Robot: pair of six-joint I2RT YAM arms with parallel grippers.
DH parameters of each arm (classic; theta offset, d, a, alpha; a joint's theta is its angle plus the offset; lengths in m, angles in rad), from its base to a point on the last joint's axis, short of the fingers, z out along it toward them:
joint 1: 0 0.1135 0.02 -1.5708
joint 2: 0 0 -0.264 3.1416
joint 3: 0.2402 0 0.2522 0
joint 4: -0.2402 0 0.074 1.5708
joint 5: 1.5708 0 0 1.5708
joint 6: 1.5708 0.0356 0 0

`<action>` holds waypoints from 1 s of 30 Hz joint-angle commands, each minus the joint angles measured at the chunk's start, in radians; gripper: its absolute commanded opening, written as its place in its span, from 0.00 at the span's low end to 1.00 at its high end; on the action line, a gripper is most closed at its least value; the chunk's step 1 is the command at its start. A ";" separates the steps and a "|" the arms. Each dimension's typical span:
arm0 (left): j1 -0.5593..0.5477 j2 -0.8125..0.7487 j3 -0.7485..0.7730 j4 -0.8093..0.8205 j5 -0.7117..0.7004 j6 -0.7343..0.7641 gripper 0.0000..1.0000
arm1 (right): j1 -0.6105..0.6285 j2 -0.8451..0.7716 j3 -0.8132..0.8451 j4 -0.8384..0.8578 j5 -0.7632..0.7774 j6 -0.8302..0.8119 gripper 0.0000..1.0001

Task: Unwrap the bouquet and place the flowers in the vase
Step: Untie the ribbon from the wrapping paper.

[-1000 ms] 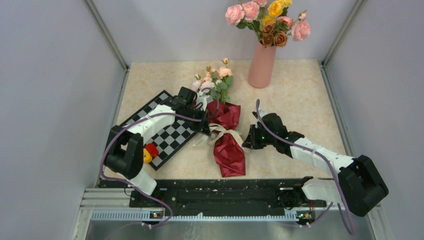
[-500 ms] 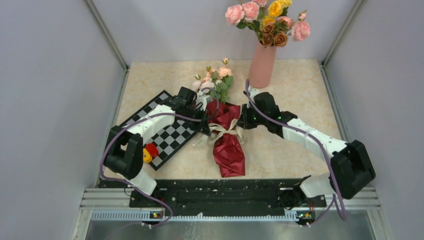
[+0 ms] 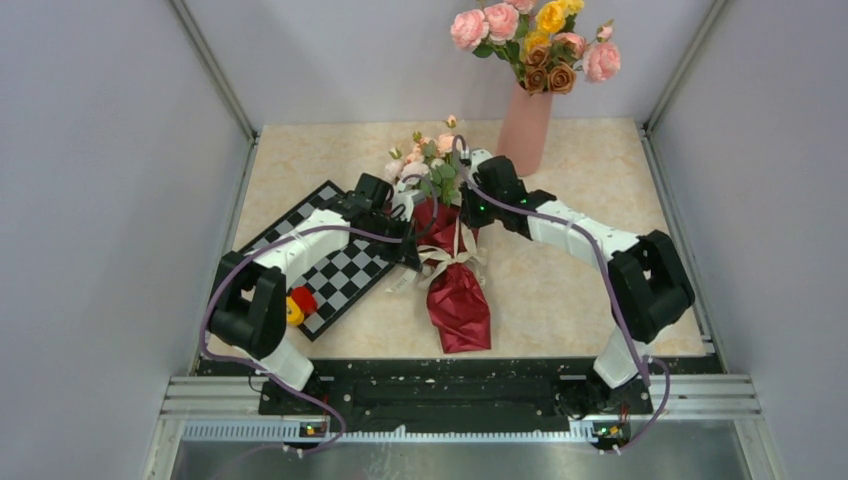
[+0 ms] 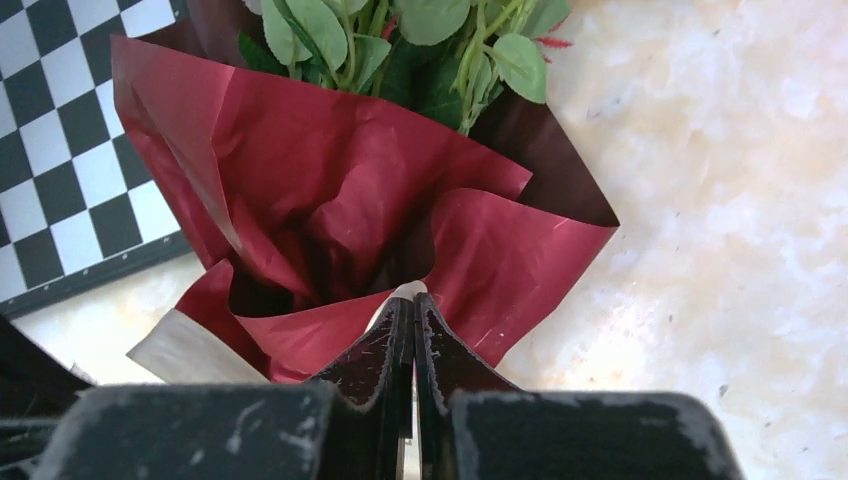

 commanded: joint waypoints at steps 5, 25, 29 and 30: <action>0.007 -0.037 0.009 0.038 0.034 -0.006 0.00 | 0.007 0.083 0.169 0.066 0.080 -0.048 0.00; 0.036 -0.058 0.012 0.020 -0.017 0.015 0.00 | -0.094 -0.224 -0.034 0.008 -0.067 0.039 0.78; 0.037 -0.058 0.012 0.020 -0.013 0.011 0.00 | -0.129 -0.341 -0.178 0.002 -0.134 0.084 0.78; 0.037 -0.058 0.012 0.020 -0.013 0.010 0.00 | -0.134 -0.365 -0.218 0.007 -0.146 0.093 0.78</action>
